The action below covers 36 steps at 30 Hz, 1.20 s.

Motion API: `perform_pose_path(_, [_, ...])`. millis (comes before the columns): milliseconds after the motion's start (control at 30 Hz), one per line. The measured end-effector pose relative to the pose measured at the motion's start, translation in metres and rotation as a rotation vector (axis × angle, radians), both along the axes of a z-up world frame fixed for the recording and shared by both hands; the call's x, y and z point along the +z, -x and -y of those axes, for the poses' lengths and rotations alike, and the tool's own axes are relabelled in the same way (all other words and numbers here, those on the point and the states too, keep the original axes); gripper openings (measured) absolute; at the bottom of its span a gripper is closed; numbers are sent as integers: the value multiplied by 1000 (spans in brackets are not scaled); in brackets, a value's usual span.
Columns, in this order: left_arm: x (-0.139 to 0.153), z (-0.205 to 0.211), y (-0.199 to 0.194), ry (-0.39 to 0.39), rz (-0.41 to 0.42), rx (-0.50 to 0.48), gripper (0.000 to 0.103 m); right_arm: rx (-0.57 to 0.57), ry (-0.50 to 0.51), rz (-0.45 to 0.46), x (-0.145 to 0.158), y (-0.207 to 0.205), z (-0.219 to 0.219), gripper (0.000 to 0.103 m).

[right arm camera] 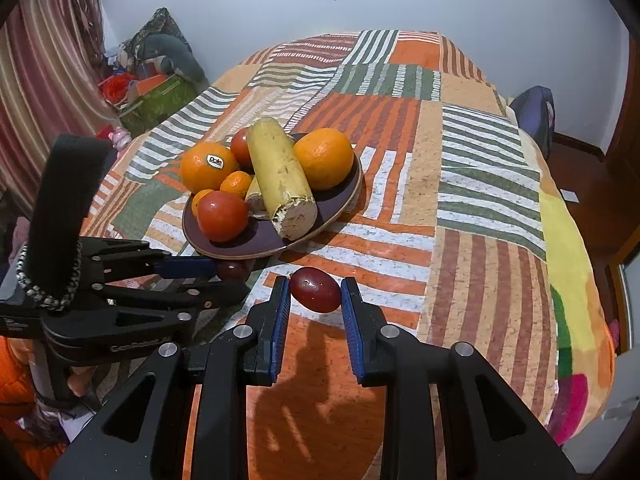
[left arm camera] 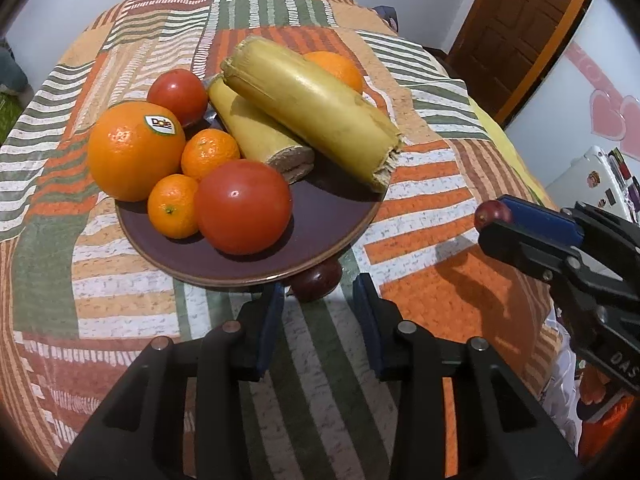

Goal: Organize fruits
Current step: 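Grasp the plum with the right gripper while the left grasps another plum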

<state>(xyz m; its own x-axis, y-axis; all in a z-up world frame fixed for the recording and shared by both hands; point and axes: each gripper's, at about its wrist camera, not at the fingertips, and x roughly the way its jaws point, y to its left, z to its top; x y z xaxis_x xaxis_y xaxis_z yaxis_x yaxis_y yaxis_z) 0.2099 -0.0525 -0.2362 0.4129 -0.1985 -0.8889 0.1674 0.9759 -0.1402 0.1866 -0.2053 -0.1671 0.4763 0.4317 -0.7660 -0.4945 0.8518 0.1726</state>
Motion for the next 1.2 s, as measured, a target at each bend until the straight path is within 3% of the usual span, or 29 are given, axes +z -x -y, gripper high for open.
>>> perform_pose_path(100, [-1, 0, -2, 0, 6, 7, 29, 0, -1, 2, 0, 0, 1, 24])
perform_pose_path(633, [17, -15, 12, 43, 39, 8, 27, 11, -2, 15, 6, -1, -8, 24])
perform_pose_path(1000, [72, -54, 19, 43, 193, 62, 28, 68, -10, 46, 14, -8, -42, 24])
perform_pose_path(1200, [78, -62, 5, 23, 222, 75, 28, 100, -1, 51, 11, -19, -65, 24])
